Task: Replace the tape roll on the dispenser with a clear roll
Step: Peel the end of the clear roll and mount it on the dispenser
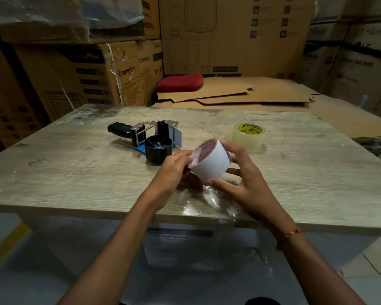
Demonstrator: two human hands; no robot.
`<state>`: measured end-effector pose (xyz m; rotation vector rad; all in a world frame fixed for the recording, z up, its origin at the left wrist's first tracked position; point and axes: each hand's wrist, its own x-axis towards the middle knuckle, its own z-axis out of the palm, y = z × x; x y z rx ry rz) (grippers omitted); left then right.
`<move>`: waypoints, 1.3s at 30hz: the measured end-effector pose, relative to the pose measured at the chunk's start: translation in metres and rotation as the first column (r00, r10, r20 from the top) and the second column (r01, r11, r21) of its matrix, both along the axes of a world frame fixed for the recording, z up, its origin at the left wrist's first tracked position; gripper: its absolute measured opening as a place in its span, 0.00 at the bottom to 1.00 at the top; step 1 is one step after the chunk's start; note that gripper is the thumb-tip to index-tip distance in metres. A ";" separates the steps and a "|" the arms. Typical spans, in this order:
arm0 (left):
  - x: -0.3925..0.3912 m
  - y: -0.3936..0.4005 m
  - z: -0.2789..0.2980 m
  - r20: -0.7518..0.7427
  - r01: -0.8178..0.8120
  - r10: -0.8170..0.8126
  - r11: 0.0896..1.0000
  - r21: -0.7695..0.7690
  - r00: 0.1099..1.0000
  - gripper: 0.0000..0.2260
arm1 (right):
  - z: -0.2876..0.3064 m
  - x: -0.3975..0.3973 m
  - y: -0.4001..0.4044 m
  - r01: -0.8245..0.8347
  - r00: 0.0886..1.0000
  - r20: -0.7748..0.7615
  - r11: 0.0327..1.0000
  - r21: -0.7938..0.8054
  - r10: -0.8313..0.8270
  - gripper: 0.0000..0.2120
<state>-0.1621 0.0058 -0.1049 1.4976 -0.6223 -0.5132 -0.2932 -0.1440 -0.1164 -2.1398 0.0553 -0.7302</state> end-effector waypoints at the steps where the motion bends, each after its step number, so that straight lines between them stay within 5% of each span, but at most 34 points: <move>1: 0.000 -0.001 0.000 0.018 -0.010 0.010 1.000 0.006 1.000 0.13 | 0.001 0.000 0.000 -0.003 1.000 -0.001 1.000 0.002 0.003 0.39; 9: -0.004 0.004 -0.004 0.030 0.011 -0.008 0.996 -0.087 1.000 0.14 | -0.002 -0.001 -0.002 -0.012 1.000 -0.014 0.999 0.043 0.013 0.38; 14: -0.005 0.005 -0.007 0.234 0.085 -0.066 0.994 -0.072 0.970 0.18 | -0.006 0.001 -0.007 0.092 0.994 0.032 0.944 0.317 -0.108 0.30; 18: -0.008 0.005 -0.011 0.401 0.133 -0.135 0.991 0.034 0.906 0.29 | -0.004 0.005 -0.006 0.251 0.964 0.005 0.916 0.313 -0.266 0.24; 22: -0.009 0.005 -0.010 0.289 0.142 -0.143 0.990 0.023 0.947 0.36 | -0.002 0.005 -0.005 0.260 0.965 -0.037 0.921 0.291 -0.261 0.27; 25: -0.003 0.006 -0.008 0.115 0.138 -0.128 0.987 -0.083 0.985 0.30 | -0.003 0.005 -0.006 0.188 0.982 -0.026 0.944 0.270 -0.188 0.23; 31: 0.001 0.006 -0.009 0.046 0.130 -0.125 0.983 -0.130 0.991 0.20 | -0.002 0.004 -0.003 0.103 0.995 0.001 0.977 0.187 -0.105 0.10; 36: 0.003 0.008 -0.008 -0.008 0.096 -0.099 0.984 -0.149 0.995 0.21 | -0.002 0.003 -0.001 0.098 0.994 -0.048 0.995 -0.023 -0.099 0.35; 39: 0.002 0.009 -0.007 0.004 0.140 -0.140 0.982 -0.131 0.990 0.20 | -0.002 0.003 0.002 0.080 0.996 -0.040 0.996 -0.030 -0.082 0.40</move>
